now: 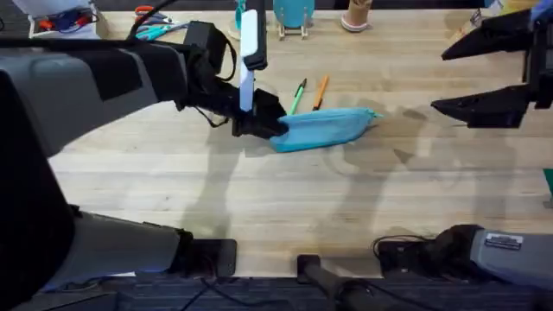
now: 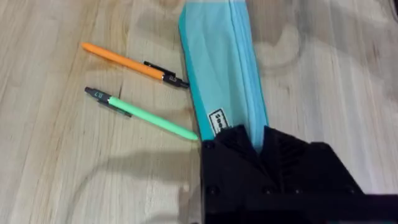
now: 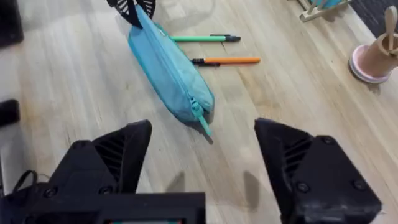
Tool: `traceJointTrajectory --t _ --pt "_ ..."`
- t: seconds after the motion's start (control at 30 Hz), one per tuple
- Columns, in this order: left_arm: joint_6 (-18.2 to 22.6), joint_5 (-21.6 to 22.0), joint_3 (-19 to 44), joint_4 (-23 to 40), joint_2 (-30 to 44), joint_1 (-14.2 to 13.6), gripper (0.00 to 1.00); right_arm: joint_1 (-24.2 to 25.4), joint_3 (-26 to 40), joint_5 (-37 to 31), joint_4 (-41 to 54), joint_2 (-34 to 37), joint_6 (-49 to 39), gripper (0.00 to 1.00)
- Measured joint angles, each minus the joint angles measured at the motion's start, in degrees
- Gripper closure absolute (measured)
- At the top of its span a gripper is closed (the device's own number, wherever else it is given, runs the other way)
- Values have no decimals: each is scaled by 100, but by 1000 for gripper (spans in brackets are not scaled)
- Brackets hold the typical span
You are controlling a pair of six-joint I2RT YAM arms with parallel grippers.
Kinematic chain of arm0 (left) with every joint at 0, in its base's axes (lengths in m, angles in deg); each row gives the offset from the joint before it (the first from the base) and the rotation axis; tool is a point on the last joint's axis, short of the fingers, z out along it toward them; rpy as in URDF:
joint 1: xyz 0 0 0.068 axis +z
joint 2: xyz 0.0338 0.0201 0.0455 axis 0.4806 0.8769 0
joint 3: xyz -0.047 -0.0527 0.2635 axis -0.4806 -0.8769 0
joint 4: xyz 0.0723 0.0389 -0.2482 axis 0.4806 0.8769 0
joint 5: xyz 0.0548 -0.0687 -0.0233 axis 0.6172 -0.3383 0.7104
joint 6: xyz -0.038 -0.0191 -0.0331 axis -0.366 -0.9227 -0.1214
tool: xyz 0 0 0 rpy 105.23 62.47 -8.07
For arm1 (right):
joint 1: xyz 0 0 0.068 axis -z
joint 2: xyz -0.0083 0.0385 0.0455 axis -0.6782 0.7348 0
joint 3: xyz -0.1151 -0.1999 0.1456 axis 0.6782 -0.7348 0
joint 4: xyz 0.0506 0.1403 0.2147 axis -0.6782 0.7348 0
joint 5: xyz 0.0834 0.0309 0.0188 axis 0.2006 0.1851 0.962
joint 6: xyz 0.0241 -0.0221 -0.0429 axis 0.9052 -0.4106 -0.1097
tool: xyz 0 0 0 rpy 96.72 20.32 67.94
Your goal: Unzip the bag, pick up the pens from the table one at a time and place them inside, then zip the bag closed.
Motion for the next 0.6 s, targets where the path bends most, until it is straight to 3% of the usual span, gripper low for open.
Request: traceJointTrajectory --t 0.6 --pt "-1 -1 0 -2 0 0 958 -38 -5 -601 71 33 -107 5"
